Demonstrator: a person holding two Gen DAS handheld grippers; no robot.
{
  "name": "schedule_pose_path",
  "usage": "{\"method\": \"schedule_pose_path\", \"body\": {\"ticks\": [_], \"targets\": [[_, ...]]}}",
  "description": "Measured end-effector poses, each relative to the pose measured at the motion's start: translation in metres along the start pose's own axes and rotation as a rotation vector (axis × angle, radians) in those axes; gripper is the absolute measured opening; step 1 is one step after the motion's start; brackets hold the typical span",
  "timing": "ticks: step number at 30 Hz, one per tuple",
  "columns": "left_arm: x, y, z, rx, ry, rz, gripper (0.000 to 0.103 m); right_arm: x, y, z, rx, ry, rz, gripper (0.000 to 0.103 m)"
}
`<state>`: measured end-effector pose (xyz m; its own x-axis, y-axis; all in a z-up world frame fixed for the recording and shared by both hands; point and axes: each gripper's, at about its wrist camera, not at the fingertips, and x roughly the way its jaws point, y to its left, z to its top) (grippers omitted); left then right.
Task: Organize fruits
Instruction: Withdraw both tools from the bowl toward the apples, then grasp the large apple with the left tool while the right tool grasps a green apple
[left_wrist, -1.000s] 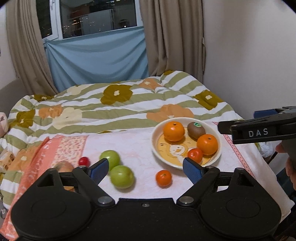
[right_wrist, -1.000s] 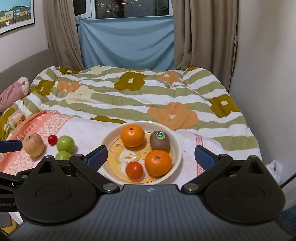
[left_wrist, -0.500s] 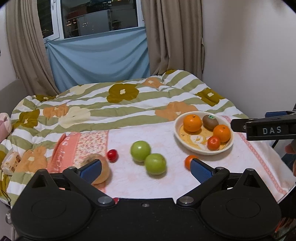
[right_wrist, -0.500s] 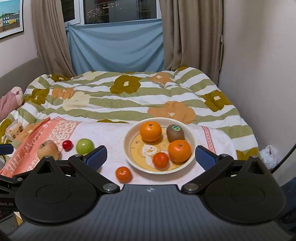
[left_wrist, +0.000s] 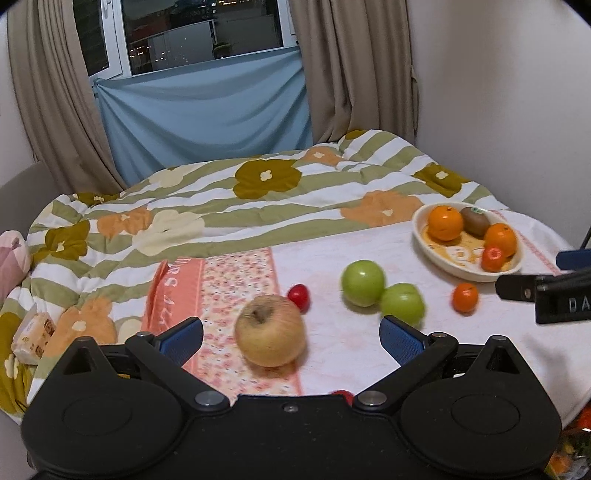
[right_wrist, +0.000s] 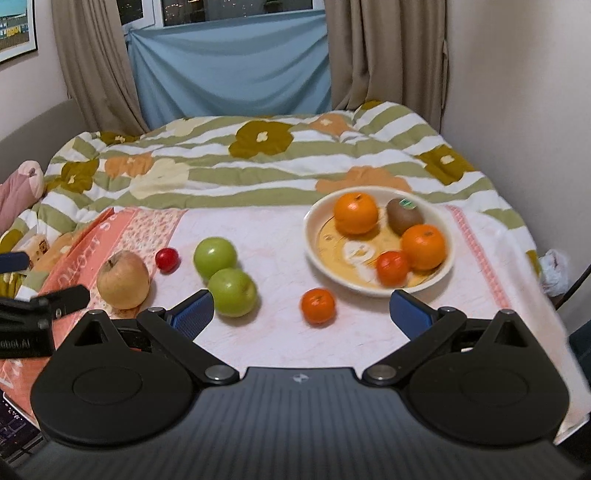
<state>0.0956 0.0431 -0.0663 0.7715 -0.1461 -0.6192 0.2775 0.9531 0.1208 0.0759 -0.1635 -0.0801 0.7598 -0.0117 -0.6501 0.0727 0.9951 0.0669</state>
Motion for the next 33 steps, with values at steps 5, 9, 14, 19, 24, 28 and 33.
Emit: {"method": "schedule_pose_path", "body": {"ticks": [5, 9, 14, 19, 24, 28, 33], "targets": [[0.028, 0.018, -0.006, 0.02, 0.016, -0.016, 0.103, 0.027, 0.017, -0.009, 0.016, -0.012, 0.01, 0.103], [0.055, 0.024, -0.011, 0.034, 0.045, -0.034, 0.103, 0.051, 0.025, -0.013, 0.033, -0.019, 0.009, 0.103], [0.081, 0.033, -0.013, 0.028, 0.071, -0.045, 0.1, 0.076, 0.03, -0.013, 0.041, 0.001, 0.016, 0.103], [0.103, 0.037, -0.012, 0.01, 0.105, -0.06, 0.094, 0.095, 0.034, -0.017, 0.057, 0.018, -0.002, 0.103], [0.119, 0.037, -0.014, -0.019, 0.131, -0.086, 0.089, 0.107, 0.032, -0.021, 0.091, 0.047, 0.002, 0.103], [0.123, 0.037, -0.014, -0.026, 0.146, -0.098, 0.088, 0.109, 0.033, -0.022, 0.091, 0.047, -0.002, 0.103], [0.126, 0.041, -0.017, -0.064, 0.154, -0.137, 0.078, 0.111, 0.034, -0.02, 0.095, 0.042, 0.011, 0.101]]}}
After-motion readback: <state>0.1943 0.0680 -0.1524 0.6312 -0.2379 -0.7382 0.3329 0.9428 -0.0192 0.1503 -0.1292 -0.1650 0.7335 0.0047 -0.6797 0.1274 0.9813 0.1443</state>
